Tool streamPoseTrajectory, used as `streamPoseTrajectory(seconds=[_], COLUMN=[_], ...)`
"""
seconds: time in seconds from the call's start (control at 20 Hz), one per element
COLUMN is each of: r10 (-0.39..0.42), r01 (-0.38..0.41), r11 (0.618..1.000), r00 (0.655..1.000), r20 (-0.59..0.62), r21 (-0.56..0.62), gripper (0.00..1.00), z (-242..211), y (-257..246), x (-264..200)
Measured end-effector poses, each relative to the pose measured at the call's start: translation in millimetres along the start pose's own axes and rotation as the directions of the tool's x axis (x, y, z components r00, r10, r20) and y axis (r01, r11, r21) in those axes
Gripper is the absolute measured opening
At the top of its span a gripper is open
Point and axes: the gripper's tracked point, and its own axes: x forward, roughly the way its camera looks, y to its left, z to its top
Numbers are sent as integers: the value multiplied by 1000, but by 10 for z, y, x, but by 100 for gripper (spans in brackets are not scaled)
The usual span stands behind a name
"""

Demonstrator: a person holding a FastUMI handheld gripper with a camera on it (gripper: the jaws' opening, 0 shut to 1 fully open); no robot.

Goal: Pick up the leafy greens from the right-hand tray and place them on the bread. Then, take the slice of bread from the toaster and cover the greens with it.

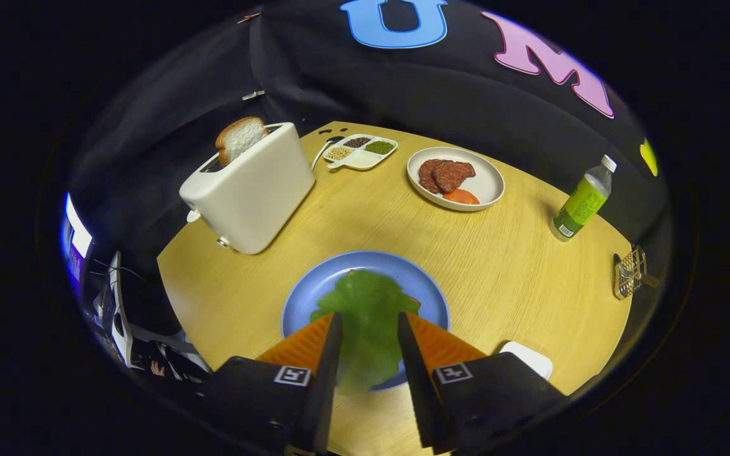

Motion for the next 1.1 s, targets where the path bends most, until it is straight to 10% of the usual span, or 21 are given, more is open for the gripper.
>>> streamPoseTrajectory(seconds=[0.1,1.1], r10=[1,117], r01=[-1,-114], r11=[1000,993], r00=[1000,940], r20=[12,320], r21=[5,-28], gripper=[64,64], z=[30,2431], y=[-3,1589], x=[-35,-219])
